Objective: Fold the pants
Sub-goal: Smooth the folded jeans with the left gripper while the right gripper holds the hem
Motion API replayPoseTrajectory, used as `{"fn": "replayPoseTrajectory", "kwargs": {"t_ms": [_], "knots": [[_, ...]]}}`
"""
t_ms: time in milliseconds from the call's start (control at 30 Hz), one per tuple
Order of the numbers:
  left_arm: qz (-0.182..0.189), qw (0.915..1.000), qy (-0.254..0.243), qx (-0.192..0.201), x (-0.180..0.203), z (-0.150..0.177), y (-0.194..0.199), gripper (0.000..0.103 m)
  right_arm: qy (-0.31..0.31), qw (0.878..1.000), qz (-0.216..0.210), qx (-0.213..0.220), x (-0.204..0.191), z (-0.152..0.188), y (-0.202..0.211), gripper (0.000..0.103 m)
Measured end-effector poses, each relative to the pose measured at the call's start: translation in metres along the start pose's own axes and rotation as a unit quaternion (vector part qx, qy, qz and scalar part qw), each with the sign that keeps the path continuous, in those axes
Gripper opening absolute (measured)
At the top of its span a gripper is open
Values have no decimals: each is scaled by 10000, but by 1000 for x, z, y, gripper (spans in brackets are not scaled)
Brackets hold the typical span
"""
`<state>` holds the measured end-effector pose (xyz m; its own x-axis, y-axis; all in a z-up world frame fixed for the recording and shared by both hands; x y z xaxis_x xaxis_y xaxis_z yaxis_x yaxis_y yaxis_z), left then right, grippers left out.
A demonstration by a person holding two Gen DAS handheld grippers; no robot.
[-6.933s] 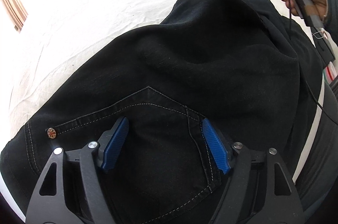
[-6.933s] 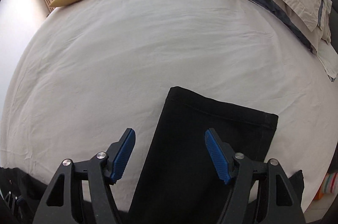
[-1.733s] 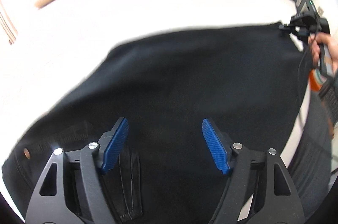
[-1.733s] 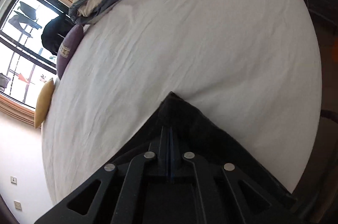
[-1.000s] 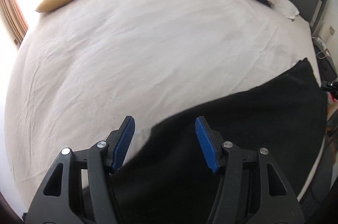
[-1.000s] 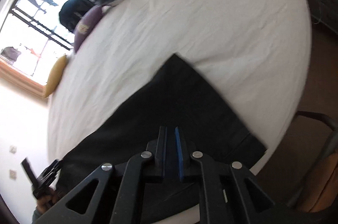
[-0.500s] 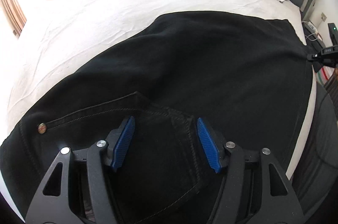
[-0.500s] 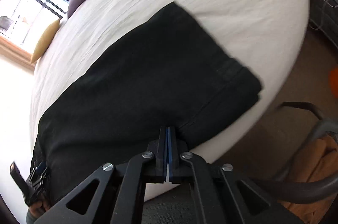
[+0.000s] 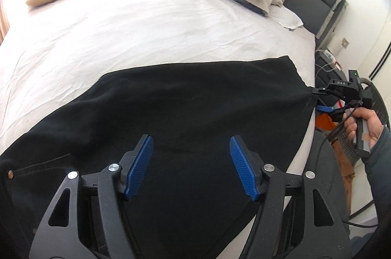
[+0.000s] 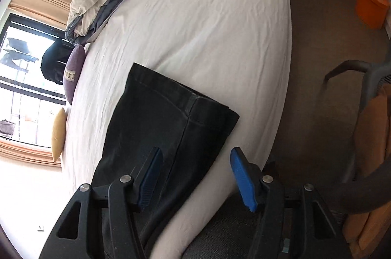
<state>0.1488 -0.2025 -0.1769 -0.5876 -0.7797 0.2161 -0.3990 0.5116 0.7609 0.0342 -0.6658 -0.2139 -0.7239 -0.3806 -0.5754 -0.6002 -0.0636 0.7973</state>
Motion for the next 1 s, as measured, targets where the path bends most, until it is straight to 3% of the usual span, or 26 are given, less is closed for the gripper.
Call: {"fn": "replayPoseTrajectory", "kwargs": {"t_ms": [167,300,633,700,800,933,1000], "knots": [[-16,9964,-9,-849,18,9,-70,64,-266,9989,-389,27,7,-4,-10,61],[-227,9963,-392,-731,33,23,-71,64,-235,9982,-534,159,12,-6,-3,52],[-162,9966,-264,-758,24,21,-73,64,-361,9928,-1121,233,18,-6,5,37],[-134,9968,-237,-746,22,19,-72,64,-313,9904,-1318,283,10,-7,7,36],[-109,9970,-225,-729,11,22,-60,64,-351,9908,-1282,261,10,-10,2,36],[-88,9971,-213,-727,7,22,-56,64,-987,9842,-1449,264,36,-10,-8,36],[-90,9971,-218,-724,7,22,-56,64,-1016,9829,-1504,293,39,-9,-8,34]]}}
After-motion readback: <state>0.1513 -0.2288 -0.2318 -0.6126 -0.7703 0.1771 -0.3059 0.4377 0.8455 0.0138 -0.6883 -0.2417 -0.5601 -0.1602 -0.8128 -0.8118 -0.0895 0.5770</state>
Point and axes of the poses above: each gripper's, at about its wrist camera, not at the fingertips, and y roughly against the way its jaws point, x to its right, z to its underside, the point moved 1 cm from there along -y, roughly the way its jaws point, and after that the axes turned 2 degrees about x, right-handed, at the moved point
